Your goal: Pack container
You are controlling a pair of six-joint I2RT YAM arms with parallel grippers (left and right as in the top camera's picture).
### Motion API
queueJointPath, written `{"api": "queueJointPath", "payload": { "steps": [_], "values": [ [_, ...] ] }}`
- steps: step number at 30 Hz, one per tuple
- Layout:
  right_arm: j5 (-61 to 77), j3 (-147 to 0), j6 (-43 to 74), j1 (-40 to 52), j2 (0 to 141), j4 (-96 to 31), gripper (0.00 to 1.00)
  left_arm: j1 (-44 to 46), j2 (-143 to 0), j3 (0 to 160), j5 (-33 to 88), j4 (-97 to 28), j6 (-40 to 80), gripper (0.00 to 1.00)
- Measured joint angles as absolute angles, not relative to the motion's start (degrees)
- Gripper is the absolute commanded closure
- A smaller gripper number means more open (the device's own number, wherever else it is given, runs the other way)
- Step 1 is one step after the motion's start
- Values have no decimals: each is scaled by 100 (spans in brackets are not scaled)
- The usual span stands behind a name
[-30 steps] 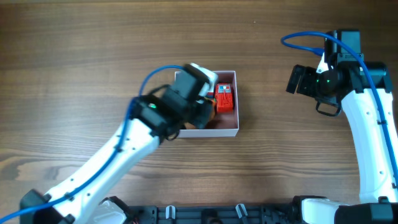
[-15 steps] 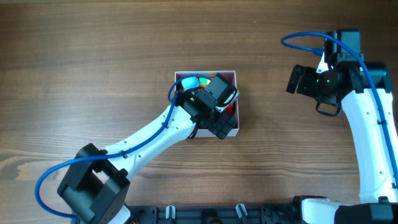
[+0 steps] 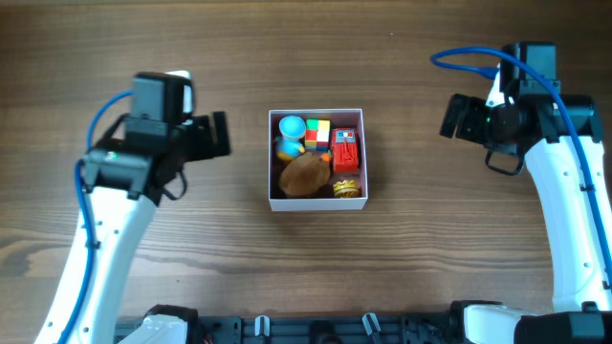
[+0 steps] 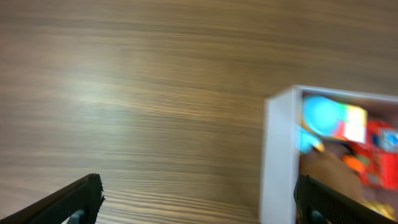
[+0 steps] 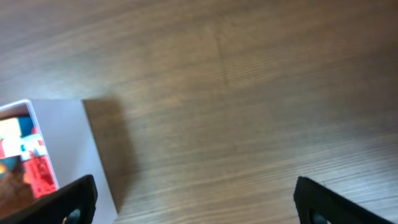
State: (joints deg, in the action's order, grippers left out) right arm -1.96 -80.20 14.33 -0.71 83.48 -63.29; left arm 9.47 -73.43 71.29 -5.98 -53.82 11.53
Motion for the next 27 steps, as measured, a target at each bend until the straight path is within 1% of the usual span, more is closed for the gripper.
{"api": "queueJointPath", "payload": {
  "steps": [2, 5, 8, 9, 11, 13, 15, 17, 18, 20, 22, 24, 27],
  "values": [
    [-99, -8020, 1341, -71, 8348, -6287, 0, 460, -7393, 7129, -607, -5446, 1170, 0],
    [-1, -7994, 1238, -54, 8138, -6405, 0, 189, -7424, 7129, -609, -5695, 1337, 0],
    [8, -7968, 1160, 80, 7105, -6412, 0, 174, -7328, 7122, -617, -5876, 1551, 0],
    [25, -7966, 1140, 150, 6331, -6403, 0, 174, -7148, 7085, -617, -5819, 1627, 0],
    [43, -7935, 1140, 180, 5472, -6383, 0, 183, -6488, 6884, -620, -5658, 1697, 0],
    [47, -7507, 1146, 180, 4609, -6287, 0, 333, -5299, 6239, -639, -5378, 1734, 0],
    [47, -6556, 1216, 180, 3931, -6217, 0, 668, -4027, 5485, -637, -5277, 1754, 0],
    [108, -5634, 1330, 180, 3542, -5957, 0, 840, -3474, 5120, -652, -5214, 1848, 0],
    [231, -5050, 1385, 180, 3301, -5780, 0, 1149, -2624, 4617, -781, -5273, 2014, 0],
    [279, -4390, 1590, 180, 3052, -5299, 0, 1319, -2038, 4331, -1055, -5070, 2150, 0],
    [215, -3909, 1802, 180, 3022, -4757, 0, 1369, -1804, 4128, -1404, -5028, 2204, 0],
    [126, -3575, 1848, 180, 3129, -4370, 0, 1374, -1855, 3850, -1752, -4945, 2257, 0],
    [110, -3472, 2226, 180, 3474, -4298, 0, 1378, -1942, 3813, -1850, -4943, 2270, 0]
  ]
}}
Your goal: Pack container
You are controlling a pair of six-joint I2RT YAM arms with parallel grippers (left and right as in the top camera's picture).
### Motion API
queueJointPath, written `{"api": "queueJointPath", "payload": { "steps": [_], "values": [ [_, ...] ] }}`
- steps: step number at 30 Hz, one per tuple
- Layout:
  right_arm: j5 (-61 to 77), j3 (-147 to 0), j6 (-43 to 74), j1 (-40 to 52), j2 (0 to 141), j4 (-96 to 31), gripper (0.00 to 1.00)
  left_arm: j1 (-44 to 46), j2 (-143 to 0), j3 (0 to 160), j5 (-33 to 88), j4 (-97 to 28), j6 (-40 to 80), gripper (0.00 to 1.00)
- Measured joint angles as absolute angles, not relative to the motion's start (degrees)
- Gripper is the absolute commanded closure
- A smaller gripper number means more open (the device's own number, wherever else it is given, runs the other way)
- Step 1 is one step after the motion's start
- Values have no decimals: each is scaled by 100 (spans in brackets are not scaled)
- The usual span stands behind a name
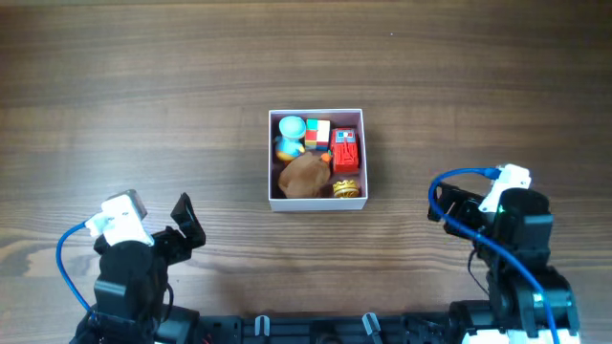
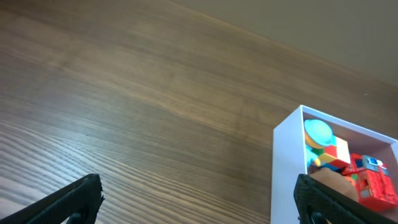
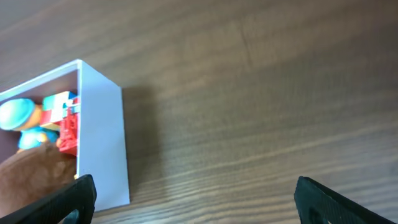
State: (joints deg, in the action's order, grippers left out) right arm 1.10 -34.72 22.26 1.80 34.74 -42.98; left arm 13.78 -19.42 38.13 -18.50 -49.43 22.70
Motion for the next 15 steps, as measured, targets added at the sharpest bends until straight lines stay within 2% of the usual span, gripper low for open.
{"api": "queueJointPath", "payload": {
  "steps": [4, 10, 13, 15],
  "values": [
    [104, -3461, 2683, 180, 3994, -4294, 0, 1378, -1951, 3813, -1909, -5142, 2290, 0],
    [34, -3435, 2648, 185, 4788, -4362, 0, 1378, -1951, 3813, -1914, -5216, 2305, 0],
    [16, -3249, 1970, 325, 4169, -3601, 0, 1378, -1951, 3813, -1929, -5225, 2305, 0],
    [19, -2875, 1468, 384, 3210, -2897, 0, 1378, -1955, 3813, -1933, -5234, 2305, 0]
  ]
}}
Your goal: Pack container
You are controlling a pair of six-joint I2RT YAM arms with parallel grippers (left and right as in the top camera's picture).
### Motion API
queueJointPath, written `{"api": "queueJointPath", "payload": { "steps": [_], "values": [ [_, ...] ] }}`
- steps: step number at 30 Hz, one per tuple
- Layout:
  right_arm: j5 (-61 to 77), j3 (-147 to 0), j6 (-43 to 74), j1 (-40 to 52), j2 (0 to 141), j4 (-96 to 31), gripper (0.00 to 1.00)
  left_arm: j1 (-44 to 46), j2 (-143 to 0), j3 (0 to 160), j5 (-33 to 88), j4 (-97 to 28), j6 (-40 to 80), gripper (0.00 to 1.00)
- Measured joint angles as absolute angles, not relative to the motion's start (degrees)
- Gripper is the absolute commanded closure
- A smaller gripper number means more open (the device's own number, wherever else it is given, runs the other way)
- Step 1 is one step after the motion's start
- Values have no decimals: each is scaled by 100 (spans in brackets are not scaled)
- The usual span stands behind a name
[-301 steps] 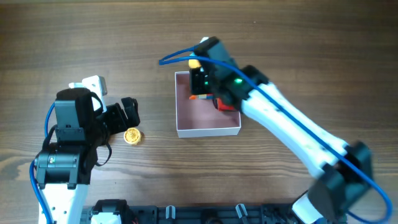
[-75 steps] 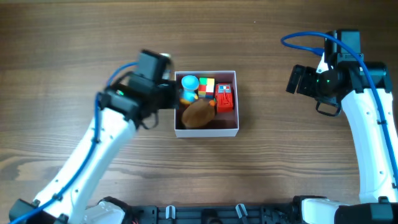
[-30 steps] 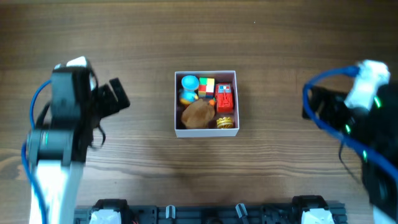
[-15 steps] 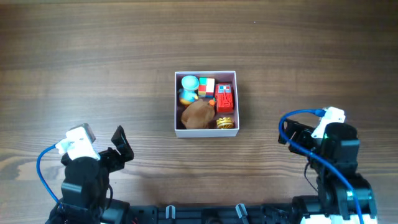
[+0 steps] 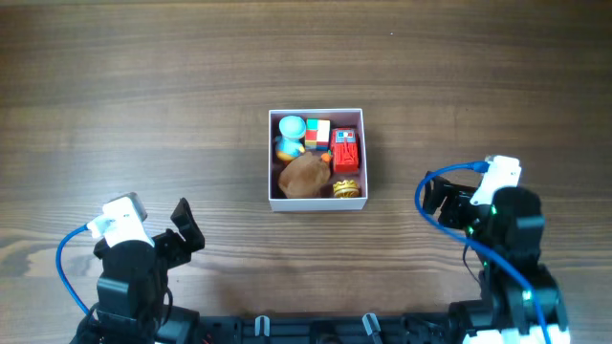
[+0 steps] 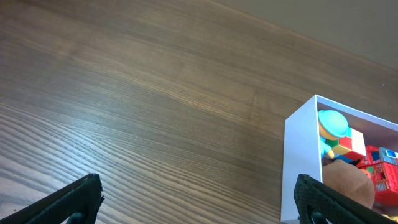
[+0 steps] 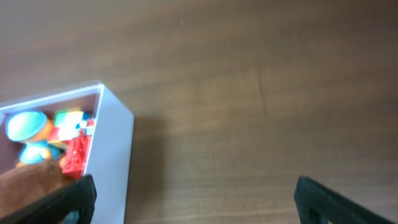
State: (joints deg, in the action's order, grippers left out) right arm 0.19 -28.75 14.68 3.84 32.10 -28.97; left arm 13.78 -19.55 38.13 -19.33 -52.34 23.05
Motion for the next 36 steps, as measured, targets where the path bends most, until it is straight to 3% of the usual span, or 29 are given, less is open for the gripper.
{"api": "queueJointPath", "payload": {
  "steps": [4, 11, 17, 36],
  "values": [
    [167, -1673, 1076, 388, 1391, -1343, 0, 1378, -1962, 3809, -1953, -5227, 2305, 0],
    [648, -327, 755, 388, 165, 768, 0, 1378, -1962, 3809, -1968, -5231, 2305, 0],
    [744, -36, 676, 388, 89, 12, 0, 1378, -1962, 3809, -1968, -5227, 2305, 0],
    [744, -36, 676, 388, 91, 19, 0, 1081, -1938, 3809, -2008, -5365, 2158, 0]
  ]
}}
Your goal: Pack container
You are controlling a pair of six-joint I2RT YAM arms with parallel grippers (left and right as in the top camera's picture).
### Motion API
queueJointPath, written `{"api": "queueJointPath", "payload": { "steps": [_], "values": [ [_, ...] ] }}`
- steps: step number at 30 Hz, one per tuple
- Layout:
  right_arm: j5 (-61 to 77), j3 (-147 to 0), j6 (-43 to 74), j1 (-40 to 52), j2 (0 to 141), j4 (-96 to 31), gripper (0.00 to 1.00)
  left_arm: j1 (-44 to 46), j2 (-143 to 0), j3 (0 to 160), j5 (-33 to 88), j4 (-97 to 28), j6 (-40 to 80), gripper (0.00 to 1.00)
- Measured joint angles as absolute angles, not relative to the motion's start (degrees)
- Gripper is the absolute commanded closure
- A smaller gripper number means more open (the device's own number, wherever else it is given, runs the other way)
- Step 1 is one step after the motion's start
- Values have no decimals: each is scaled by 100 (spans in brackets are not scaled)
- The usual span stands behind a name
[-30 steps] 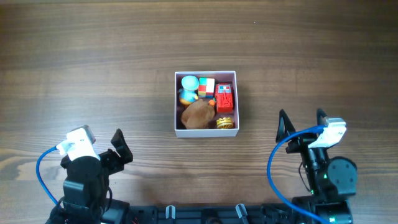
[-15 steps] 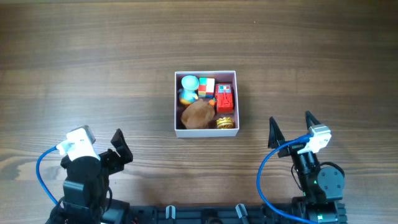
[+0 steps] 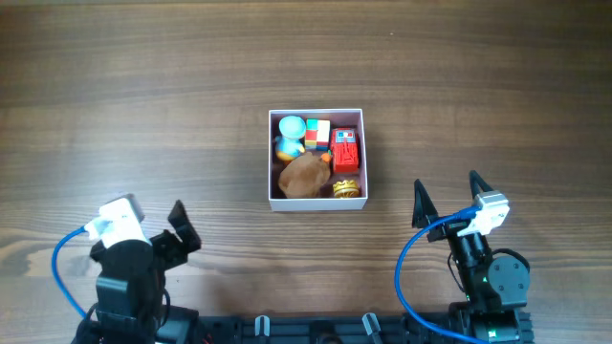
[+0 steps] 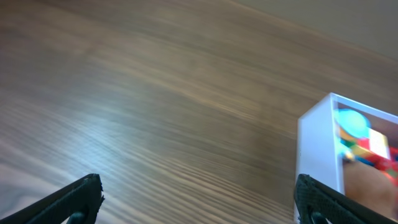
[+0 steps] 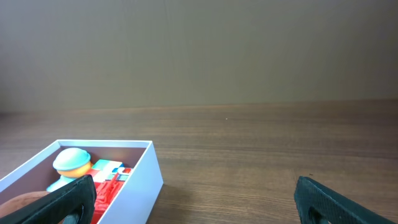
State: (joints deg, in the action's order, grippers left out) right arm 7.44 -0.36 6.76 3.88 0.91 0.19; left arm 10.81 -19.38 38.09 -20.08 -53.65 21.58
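A white square container (image 3: 270, 158) sits mid-table, holding a blue-capped toy figure (image 3: 290, 134), a coloured cube (image 3: 317, 132), a red toy (image 3: 345, 150), a brown plush lump (image 3: 304, 176) and a small gold piece (image 3: 346, 188). My left gripper (image 3: 180, 229) is pulled back at the near left, open and empty; in its wrist view the container (image 4: 314, 149) shows at right. My right gripper (image 3: 447, 196) is at the near right, open and empty, fingers pointing up-table; the container (image 5: 140, 183) lies to its lower left.
Bare wooden table (image 3: 143, 96) surrounds the container on all sides. Blue cables loop from both arms near the front edge. A plain wall (image 5: 199, 50) rises behind the table in the right wrist view.
The right arm has folded down lower at the near right, its camera now level with the far wall. The left gripper shifted only slightly. The container's contents are unchanged.
Both grippers hovered open on either side of the filled container. Later both stood withdrawn to the near corners, still open and empty. The right arm then sat a bit higher, and now rests folded low; the container has stayed put.
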Motion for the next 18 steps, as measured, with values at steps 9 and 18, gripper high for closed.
{"api": "queueJointPath", "payload": {
  "steps": [9, 18],
  "values": [
    [744, -36, 676, 388, 106, 16, 0, 148, -97, 2574, -1433, -4340, 2051, 0],
    [744, -36, 676, 388, 113, 19, 0, 148, -73, 185, -926, -272, 2025, 0]
  ]
}}
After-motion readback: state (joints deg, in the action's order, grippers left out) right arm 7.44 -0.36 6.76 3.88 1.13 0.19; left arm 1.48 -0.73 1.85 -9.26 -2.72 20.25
